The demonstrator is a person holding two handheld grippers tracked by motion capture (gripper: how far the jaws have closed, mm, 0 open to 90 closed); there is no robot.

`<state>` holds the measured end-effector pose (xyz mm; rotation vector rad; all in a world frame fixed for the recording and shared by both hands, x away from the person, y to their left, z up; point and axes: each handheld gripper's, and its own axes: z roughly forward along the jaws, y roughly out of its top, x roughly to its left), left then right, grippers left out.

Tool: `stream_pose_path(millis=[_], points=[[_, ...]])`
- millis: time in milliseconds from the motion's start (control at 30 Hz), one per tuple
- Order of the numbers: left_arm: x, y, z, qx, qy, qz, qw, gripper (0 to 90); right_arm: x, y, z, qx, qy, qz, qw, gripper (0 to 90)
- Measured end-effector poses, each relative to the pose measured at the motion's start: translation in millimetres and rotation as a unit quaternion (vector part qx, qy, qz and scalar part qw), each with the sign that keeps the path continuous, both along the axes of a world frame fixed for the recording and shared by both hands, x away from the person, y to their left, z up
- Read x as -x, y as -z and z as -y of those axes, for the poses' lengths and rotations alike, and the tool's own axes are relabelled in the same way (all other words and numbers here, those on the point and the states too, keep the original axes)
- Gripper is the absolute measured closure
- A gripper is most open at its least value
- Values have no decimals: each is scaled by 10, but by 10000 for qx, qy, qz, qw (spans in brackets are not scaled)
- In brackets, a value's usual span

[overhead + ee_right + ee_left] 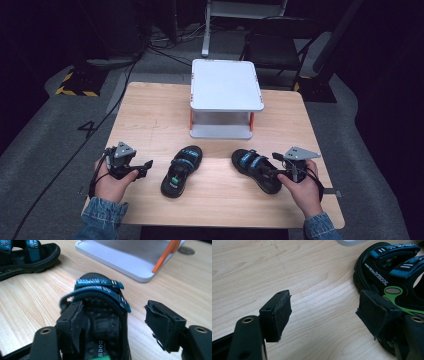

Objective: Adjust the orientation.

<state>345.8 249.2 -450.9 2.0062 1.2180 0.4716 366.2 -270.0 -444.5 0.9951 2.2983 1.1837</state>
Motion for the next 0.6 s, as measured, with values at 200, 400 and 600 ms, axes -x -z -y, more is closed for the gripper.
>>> stream_pose_path(millis=[200, 400, 600], points=[[28, 4, 41, 34, 219, -27, 9997, 274, 216, -233, -9, 260, -13, 200, 9995, 376], [39, 30, 158, -4, 633, -176, 9978, 298, 377, -405, 30, 288, -114, 204, 9993, 419], [67, 1, 250, 105, 955, -302, 9949, 301, 465, -408, -5, 946, -401, -168, 9946, 346]])
